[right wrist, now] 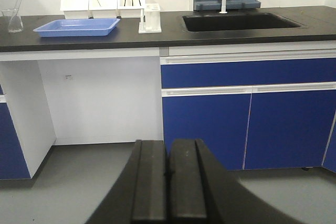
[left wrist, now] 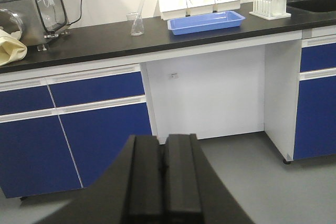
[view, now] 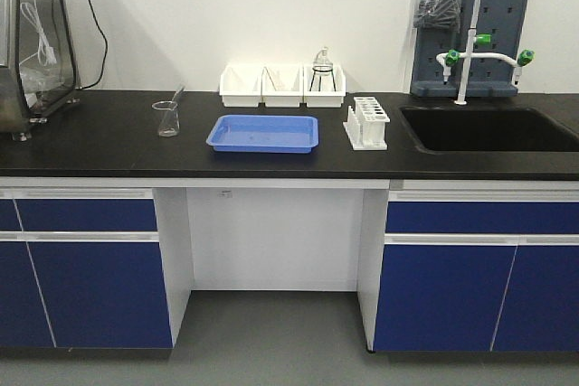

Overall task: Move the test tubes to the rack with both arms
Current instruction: 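Drive the base toward the bench, stopping in front of the blue tray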

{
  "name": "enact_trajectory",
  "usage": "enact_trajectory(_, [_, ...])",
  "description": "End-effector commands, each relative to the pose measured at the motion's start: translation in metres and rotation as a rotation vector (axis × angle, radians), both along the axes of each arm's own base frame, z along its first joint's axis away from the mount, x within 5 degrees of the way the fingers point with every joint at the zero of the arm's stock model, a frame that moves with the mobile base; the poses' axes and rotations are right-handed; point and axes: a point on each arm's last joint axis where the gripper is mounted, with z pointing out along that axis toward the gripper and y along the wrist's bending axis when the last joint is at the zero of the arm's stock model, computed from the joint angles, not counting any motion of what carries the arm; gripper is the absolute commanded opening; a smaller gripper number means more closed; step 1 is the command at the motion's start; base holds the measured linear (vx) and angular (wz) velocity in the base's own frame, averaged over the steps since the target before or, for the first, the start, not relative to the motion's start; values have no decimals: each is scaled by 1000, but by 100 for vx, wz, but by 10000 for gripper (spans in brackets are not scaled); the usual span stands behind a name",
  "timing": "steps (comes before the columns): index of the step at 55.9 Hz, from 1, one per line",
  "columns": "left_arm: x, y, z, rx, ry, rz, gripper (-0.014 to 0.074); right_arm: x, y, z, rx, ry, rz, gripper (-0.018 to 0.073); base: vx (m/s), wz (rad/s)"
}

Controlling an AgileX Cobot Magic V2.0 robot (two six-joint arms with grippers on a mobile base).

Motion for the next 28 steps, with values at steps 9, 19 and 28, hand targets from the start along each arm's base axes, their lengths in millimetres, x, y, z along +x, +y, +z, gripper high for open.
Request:
enact_trajectory(9, [1, 0, 0, -22, -64, -2, -7, 0, 1, 6, -11, -85, 7, -11, 0, 0])
enact_trajectory(19, [1, 0, 0, -22, -64, -2, -7, 0, 1, 6, -11, -85, 7, -11, 0, 0])
enact_trajectory(28, [1, 0, 0, -22, -64, -2, -7, 0, 1, 6, -11, -85, 7, -11, 0, 0])
